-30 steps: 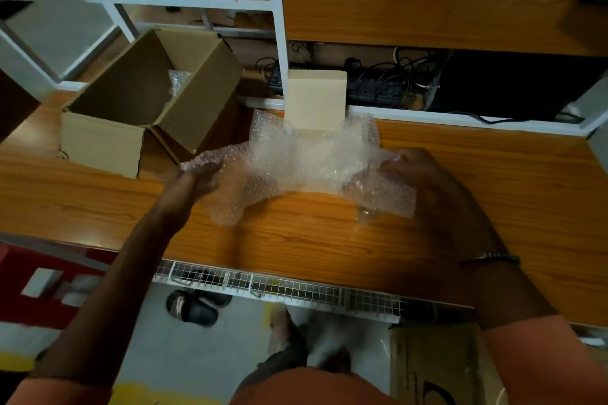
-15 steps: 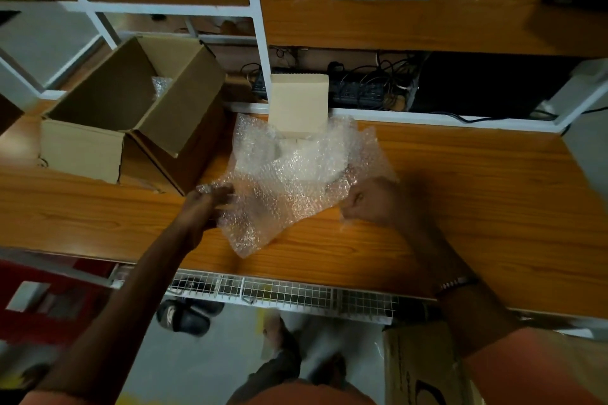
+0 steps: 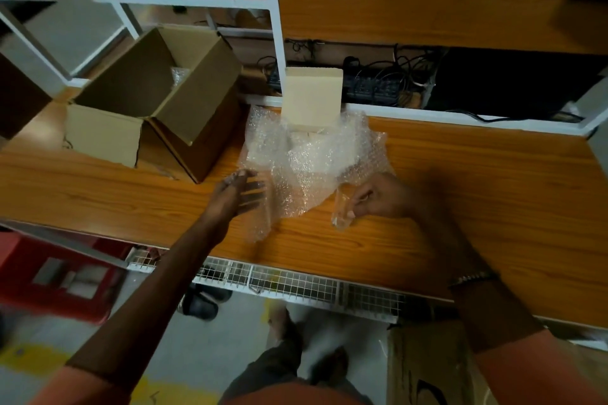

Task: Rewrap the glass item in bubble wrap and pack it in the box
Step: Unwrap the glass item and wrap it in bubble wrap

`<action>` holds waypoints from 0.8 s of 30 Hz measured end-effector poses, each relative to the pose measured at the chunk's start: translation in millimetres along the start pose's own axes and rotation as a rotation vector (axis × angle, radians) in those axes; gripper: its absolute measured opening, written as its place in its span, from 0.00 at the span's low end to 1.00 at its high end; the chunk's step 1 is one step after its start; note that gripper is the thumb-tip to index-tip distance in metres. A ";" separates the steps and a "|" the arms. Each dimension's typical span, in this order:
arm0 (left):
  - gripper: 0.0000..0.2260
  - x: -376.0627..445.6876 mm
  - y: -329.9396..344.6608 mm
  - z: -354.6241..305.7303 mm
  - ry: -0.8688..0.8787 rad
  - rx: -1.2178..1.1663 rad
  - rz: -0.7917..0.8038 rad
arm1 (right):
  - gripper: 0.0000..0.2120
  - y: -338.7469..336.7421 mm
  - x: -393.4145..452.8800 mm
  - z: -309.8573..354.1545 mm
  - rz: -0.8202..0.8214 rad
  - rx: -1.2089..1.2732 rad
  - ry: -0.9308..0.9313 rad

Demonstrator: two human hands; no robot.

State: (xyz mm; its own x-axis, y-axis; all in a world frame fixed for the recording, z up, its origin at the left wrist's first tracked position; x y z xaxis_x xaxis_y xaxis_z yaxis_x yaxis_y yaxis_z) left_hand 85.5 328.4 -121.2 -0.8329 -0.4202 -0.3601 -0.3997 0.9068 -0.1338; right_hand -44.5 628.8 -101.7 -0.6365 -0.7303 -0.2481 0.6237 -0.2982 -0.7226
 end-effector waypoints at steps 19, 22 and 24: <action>0.39 -24.1 29.8 -38.3 -0.186 -0.977 0.349 | 0.11 17.2 38.4 94.4 -0.439 0.583 -0.331; 0.30 -19.4 27.0 -34.7 -0.175 -1.042 0.333 | 0.13 23.4 43.2 96.8 -0.386 0.529 -0.325; 0.22 -15.6 30.0 -38.1 -0.178 -1.039 0.305 | 0.13 22.4 45.1 97.4 -0.383 0.489 -0.322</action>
State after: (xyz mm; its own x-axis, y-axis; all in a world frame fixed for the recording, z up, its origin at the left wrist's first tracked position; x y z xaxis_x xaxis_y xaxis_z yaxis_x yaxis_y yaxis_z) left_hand 71.9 360.9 -84.5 -0.9178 -0.0959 -0.3852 -0.3832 0.4668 0.7970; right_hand -15.0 529.3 -66.2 -0.7332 -0.6420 0.2241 0.5634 -0.7581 -0.3286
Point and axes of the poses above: each hand's wrist, its own x-axis towards the middle knuckle, its own y-axis out of the palm, z = x × y, the point moved 4 cm from there along x, towards the middle knuckle, and after that the axes turned 3 degrees about -z, right-handed, at the moved point
